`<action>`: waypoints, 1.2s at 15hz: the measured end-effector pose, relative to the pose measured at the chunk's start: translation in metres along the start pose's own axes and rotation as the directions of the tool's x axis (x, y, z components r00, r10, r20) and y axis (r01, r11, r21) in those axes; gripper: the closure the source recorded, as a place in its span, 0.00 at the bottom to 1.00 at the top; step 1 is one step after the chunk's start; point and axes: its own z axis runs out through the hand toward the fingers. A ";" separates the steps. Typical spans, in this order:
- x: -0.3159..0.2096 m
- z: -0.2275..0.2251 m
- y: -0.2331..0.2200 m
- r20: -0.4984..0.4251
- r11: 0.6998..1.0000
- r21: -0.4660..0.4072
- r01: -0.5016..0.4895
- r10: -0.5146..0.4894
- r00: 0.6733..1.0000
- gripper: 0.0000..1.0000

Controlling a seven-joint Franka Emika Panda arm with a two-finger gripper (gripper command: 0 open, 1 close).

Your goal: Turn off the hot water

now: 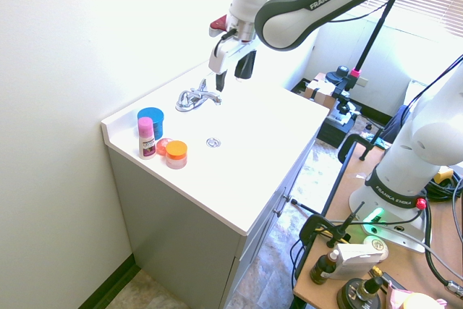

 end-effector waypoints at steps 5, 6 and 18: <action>0.022 0.059 -0.042 -0.073 0.997 -0.067 0.024 -0.029 0.997 0.00; 0.022 0.068 -0.047 -0.069 0.997 -0.077 0.030 -0.035 0.997 0.00; 0.004 0.086 -0.101 0.034 0.997 -0.062 0.046 -0.044 0.998 0.00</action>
